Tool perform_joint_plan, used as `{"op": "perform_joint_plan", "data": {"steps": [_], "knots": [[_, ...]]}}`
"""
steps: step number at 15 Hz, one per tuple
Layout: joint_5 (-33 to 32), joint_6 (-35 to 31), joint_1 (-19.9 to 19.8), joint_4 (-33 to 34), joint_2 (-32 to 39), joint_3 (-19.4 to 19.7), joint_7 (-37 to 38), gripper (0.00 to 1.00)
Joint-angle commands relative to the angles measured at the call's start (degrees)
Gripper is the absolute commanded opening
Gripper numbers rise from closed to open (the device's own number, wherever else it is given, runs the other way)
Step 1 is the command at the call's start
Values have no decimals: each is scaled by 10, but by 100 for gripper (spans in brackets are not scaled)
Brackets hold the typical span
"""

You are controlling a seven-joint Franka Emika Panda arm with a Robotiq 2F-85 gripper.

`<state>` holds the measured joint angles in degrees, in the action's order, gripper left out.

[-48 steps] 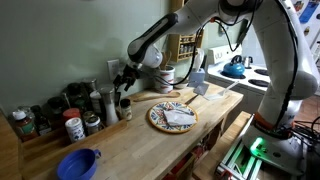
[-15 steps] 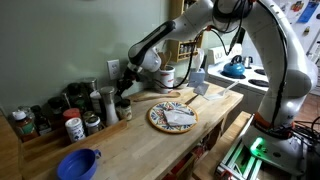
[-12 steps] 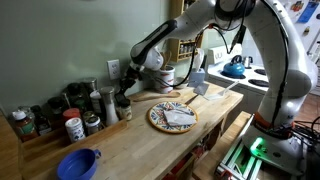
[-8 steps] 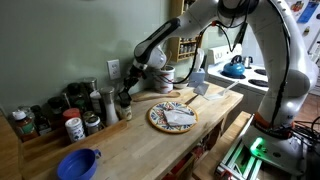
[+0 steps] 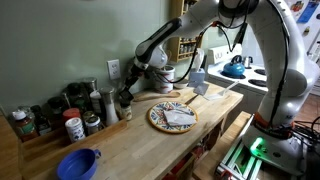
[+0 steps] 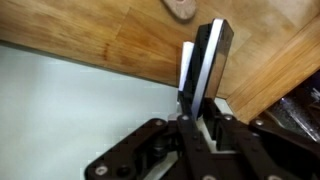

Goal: Place the timer against against the wall

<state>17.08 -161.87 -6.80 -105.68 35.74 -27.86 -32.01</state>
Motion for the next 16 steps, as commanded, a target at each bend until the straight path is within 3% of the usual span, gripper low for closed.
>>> {"op": "perform_joint_plan", "data": {"steps": [1,2,3,9,11,16], "knots": [[-10,-34,-24,-8,15,-18,-31,5],[-13,-42,-21,-12,12,-11,-20,44],[-15,-51,-20,-15,11,-9,-14,44],[-42,-57,-4,-49,-18,9,44,89],[-51,-37,9,-62,-33,19,78,100],[-69,-10,70,-60,-44,77,173,100]]}}
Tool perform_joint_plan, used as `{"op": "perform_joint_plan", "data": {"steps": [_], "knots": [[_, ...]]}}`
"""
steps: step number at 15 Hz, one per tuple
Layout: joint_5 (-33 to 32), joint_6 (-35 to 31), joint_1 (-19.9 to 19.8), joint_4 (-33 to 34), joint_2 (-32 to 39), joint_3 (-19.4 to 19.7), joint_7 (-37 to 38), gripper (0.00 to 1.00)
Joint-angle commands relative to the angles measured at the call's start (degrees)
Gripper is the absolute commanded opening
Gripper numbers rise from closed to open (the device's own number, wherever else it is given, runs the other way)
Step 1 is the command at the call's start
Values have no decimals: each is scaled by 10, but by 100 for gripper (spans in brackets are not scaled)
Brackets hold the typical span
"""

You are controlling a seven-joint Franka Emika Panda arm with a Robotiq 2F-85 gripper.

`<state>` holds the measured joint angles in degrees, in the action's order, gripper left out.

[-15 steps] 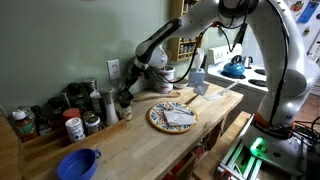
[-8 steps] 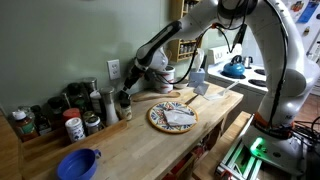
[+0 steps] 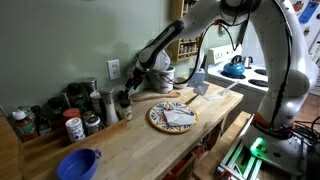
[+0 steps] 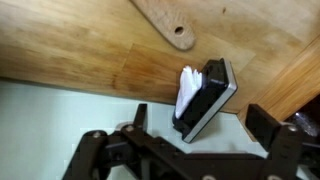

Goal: Place the timer against against the wall

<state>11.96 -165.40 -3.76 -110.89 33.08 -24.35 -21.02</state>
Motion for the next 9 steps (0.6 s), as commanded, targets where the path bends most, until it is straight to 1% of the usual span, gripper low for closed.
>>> {"op": "perform_joint_plan", "data": {"steps": [1,3,4,9], "knots": [[-20,31,52,-4,-17,53,80,100],[-27,24,80,3,-12,81,118,100],[-35,20,97,3,-13,103,143,100],[-68,25,157,10,-12,183,246,100]]}}
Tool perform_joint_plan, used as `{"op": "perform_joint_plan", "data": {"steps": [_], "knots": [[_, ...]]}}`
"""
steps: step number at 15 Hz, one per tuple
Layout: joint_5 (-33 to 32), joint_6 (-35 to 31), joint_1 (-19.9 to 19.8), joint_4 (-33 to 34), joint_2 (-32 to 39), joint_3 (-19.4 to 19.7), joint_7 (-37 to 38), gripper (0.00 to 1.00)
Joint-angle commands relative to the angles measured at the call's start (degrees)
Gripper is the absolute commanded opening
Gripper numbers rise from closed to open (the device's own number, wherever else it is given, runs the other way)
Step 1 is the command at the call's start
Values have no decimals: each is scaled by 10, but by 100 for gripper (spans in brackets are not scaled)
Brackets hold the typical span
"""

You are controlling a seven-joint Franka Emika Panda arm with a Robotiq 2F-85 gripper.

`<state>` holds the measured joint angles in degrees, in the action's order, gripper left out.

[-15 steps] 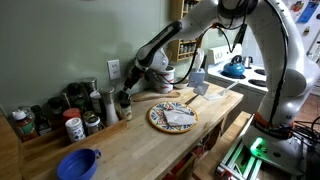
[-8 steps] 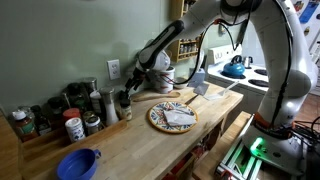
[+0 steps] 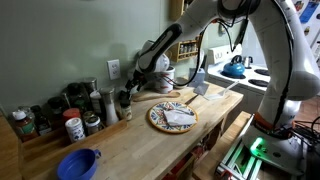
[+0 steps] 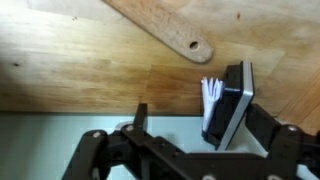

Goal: Place the timer against against the wall

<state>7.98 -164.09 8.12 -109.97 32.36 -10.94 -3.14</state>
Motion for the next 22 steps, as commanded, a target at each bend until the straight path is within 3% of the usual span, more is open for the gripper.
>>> {"op": "perform_joint_plan", "data": {"steps": [1,6,13,19,22], "knots": [[-33,15,47,4,-3,61,83,100],[-60,49,85,16,5,115,166,100],[-53,121,75,39,12,104,197,100],[-165,108,116,37,5,102,142,100],[-241,100,155,36,3,128,148,100]]}}
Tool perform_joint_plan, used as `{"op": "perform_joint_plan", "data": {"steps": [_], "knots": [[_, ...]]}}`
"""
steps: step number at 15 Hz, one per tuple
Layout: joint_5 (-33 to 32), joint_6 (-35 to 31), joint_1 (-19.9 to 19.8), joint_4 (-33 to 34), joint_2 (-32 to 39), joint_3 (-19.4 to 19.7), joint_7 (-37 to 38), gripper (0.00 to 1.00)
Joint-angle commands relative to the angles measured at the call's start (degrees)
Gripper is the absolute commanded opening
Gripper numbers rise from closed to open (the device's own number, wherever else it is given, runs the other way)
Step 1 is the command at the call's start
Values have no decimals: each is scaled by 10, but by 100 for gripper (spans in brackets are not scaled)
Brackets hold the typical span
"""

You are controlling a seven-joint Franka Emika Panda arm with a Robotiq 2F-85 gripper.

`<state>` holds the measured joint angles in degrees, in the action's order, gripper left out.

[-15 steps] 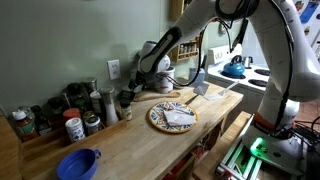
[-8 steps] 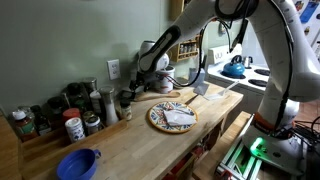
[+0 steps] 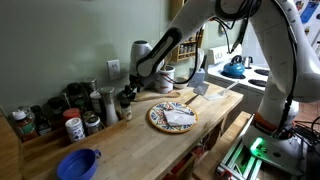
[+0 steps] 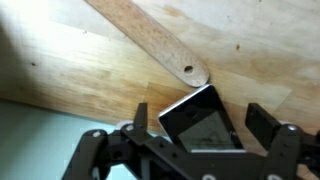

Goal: Place the timer against against the wall

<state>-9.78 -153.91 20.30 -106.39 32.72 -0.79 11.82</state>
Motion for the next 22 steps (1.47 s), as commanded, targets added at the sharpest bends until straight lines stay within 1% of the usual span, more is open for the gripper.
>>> {"op": "perform_joint_plan", "data": {"steps": [1,4,6,8,9,13,14,17,22], "knots": [[-99,-2,53,3,0,44,14,100],[-204,2,99,19,8,99,56,100],[-256,5,110,32,15,114,65,100],[-277,8,101,40,19,101,53,100],[-270,13,87,42,20,81,35,100],[-229,19,51,39,23,28,-13,100],[-226,19,47,40,25,23,-18,100],[-239,14,49,51,33,30,-15,100],[-222,19,32,86,58,20,-39,100]]}}
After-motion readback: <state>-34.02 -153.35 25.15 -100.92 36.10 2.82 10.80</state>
